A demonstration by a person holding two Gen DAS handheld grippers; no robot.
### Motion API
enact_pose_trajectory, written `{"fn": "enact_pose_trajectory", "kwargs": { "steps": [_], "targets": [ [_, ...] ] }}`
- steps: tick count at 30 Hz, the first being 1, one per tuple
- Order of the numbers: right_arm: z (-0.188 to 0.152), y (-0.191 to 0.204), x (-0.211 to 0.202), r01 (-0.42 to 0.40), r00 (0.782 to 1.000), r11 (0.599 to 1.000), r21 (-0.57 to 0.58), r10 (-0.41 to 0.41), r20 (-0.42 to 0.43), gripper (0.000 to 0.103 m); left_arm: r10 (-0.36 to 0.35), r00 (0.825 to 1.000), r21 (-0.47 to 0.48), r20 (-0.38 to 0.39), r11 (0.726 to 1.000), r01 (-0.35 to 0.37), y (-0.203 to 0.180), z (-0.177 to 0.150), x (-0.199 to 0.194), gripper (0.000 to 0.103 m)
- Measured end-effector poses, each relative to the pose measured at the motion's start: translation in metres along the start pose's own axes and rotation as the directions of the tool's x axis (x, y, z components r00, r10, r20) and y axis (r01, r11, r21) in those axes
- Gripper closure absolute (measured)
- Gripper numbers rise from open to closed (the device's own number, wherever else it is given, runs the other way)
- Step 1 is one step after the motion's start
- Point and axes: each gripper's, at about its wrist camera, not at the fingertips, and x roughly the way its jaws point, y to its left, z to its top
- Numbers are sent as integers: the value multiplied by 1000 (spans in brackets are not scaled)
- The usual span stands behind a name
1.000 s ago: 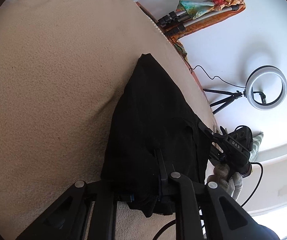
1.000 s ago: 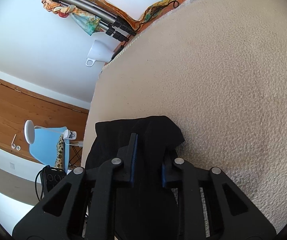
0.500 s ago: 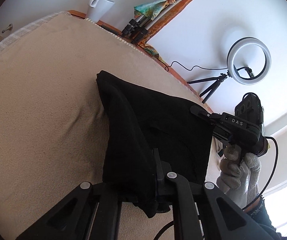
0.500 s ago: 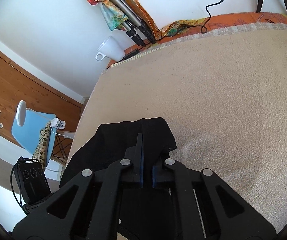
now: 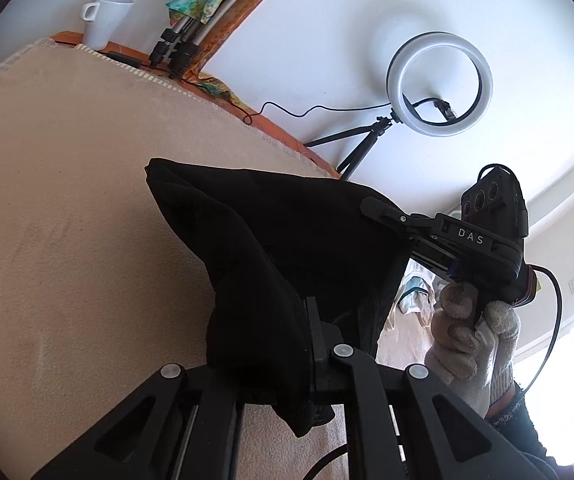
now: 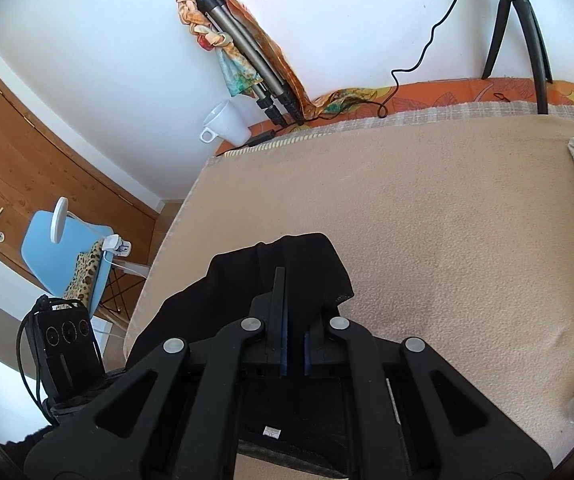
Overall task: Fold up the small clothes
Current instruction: 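Lift and carry the folded shirt toward the clothes stack with both grippers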
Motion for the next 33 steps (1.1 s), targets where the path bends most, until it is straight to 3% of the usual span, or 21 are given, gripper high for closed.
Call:
{"fn": "enact_pose_trajectory", "kwargs": {
  "steps": [16,33],
  "targets": [
    [29,-86,-129,143,982,990,23,-144,119,97,-115,991,137,-72,983,124,-102,19,96,99],
    [83,-186,-245,254,933,966,48,-257,252,97,-198,973,278,-119,934,224,-225,47,215,99]
  ]
}}
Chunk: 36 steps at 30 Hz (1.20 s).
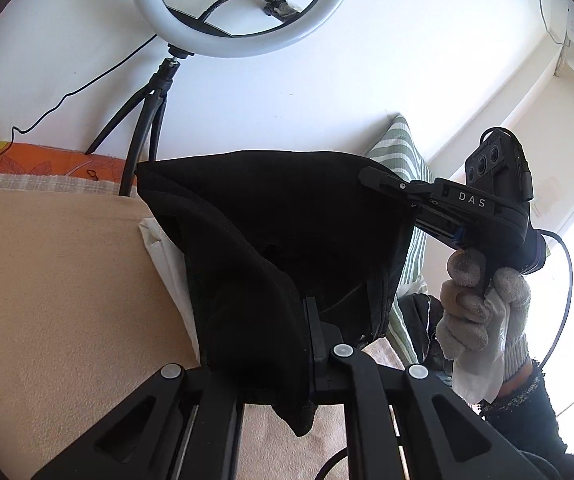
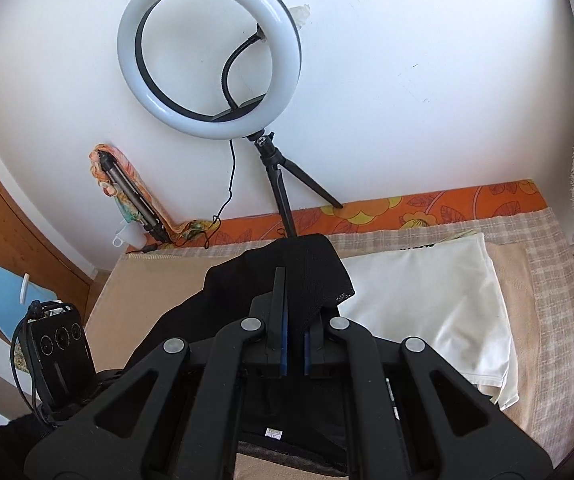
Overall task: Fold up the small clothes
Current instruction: 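Lift and carry the folded shirt toward the clothes stack with both grippers, then lower the shirt onto the stack of folded clothes and open both grippers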
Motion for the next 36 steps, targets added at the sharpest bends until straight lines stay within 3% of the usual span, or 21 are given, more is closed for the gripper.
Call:
{"fn": "enact_pose_trajectory", "kwargs": {
  "steps": [12,22,26,28,30,31,33,36],
  "targets": [
    [27,-80,14,39,998,998,53,-41,36,97,7,1000,75,-14,997,-6,-22,23,82,99],
    [25,-123,60,25,1000,995,95,-25,2,97,53,998,75,-44,996,-50,-5,18,111,99],
    [25,-131,73,69,998,994,84,-67,-20,97,70,996,61,-61,996,-66,0,14,112,99],
    [25,-135,77,129,991,988,84,-126,-37,88,60,995,41,-82,998,-57,2,10,110,96],
    [23,-138,75,171,985,982,79,-169,-35,53,48,993,34,-108,998,-45,2,3,108,88],
    [21,-139,73,182,983,980,82,-180,-27,46,46,992,41,-116,998,-42,1,-2,103,80],
    [18,-142,66,178,984,979,98,-177,-17,42,49,990,54,-129,998,-42,-2,-8,98,70],
    [13,-149,54,196,980,972,132,-196,-8,42,20,987,22,-159,1000,-16,1,-13,91,69]
  ]
}}
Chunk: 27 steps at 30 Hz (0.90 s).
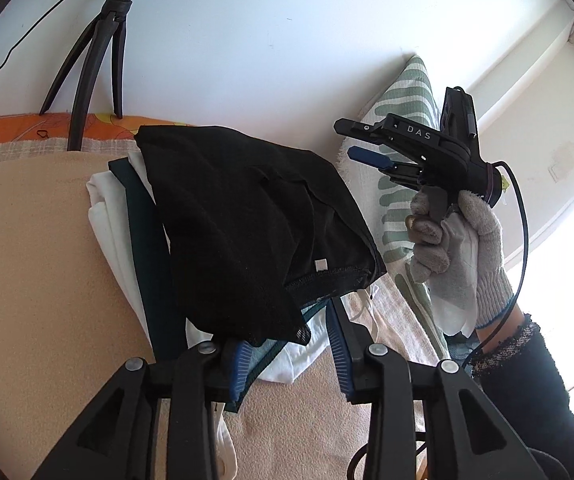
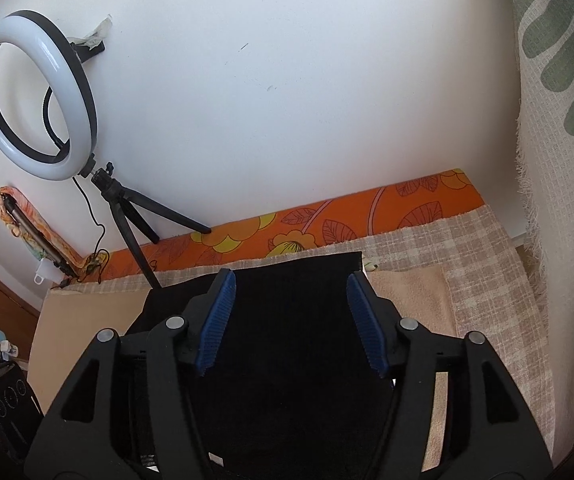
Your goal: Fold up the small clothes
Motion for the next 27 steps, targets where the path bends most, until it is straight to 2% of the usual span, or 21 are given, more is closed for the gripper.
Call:
{"fn": "enact_pose_trajectory", "kwargs": {
  "steps": [7,11,13,16,22,27],
  "targets": [
    [-13,-13,-26,-11,1000,999,41,11,12,42,56,996,7,64,998,-57,8,2,-22,67],
    [-24,-14,-34,-15,1000,999,47,15,9,42,34,996,-5,85,999,-34,13,2,-38,67],
    [-29,-13,-36,-6,1000,999,43,6,6,42,1,998,22,56,1000,-2,8,-5,-40,67],
    [-36,-10,-39,-6,1000,999,42,6,4,42,20,999,81,38,996,-23,-3,-15,-41,67],
    [-43,1,-49,-18,1000,999,33,17,13,42,40,996,22,80,999,-42,5,-6,-43,67],
    [-49,14,-64,-5,1000,1000,31,4,28,42,73,994,63,81,995,-78,-2,-7,-51,65]
  ]
}}
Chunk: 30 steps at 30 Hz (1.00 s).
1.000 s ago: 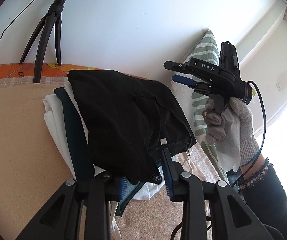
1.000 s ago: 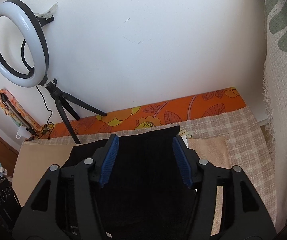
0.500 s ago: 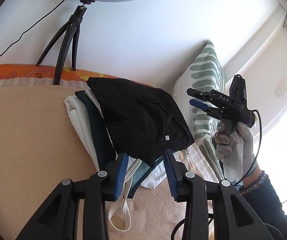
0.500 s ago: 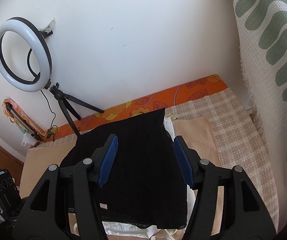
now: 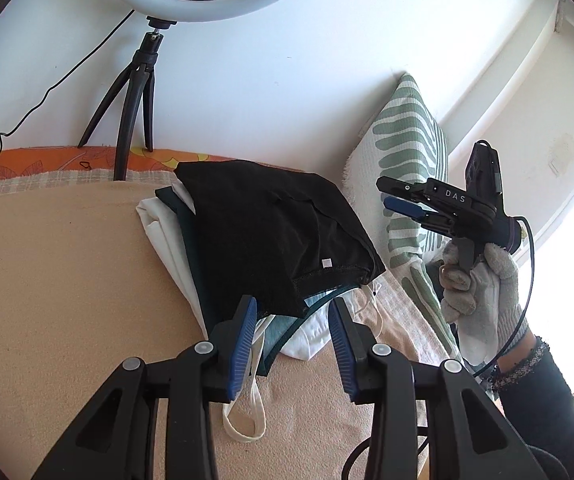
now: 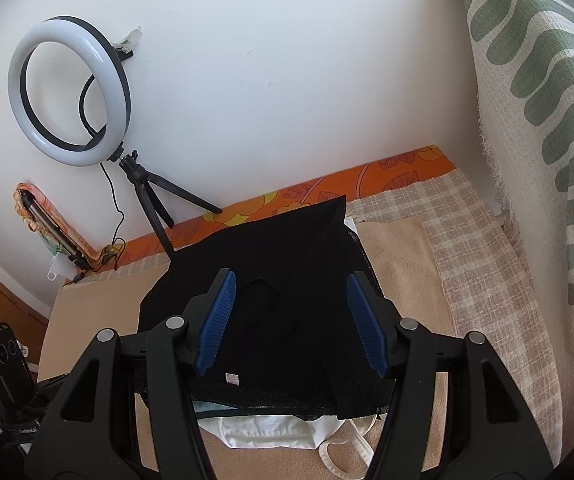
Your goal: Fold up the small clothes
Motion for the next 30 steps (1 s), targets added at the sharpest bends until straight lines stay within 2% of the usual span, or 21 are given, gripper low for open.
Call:
{"fn": "enact_pose_trajectory", "kwargs": {
  "steps": [4,6,10,12,14,17,20,25,30],
  "targets": [
    [-3,13,-16,17,1000,1000,2,-17,18,42,22,1000,21,-2,1000,-22,-5,-3,-12,62],
    [-6,23,-25,37,999,999,-16,-36,27,42,32,999,32,4,999,-32,-9,-4,-20,56],
    [-14,45,-47,86,995,996,-33,-84,53,40,72,997,95,24,993,-74,-20,-9,-36,36],
    [-17,57,-57,127,990,991,-52,-123,74,28,97,995,126,31,987,-100,-26,-12,-42,26],
    [-23,69,-67,182,980,981,-70,-175,98,22,106,994,145,37,983,-110,-31,-15,-48,19],
    [-34,82,-80,261,960,962,-78,-250,130,20,144,987,187,68,970,-155,-39,-20,-57,9],
    [-45,92,-93,305,942,950,-70,-290,172,4,179,978,213,112,957,-199,-47,-26,-67,0],
    [-67,111,-112,354,908,934,-54,-330,258,0,247,953,212,174,936,-282,-55,-32,-81,0],
    [-90,116,-120,367,892,930,-11,-349,287,0,272,940,237,207,918,-318,-63,-43,-93,0]
  ]
}}
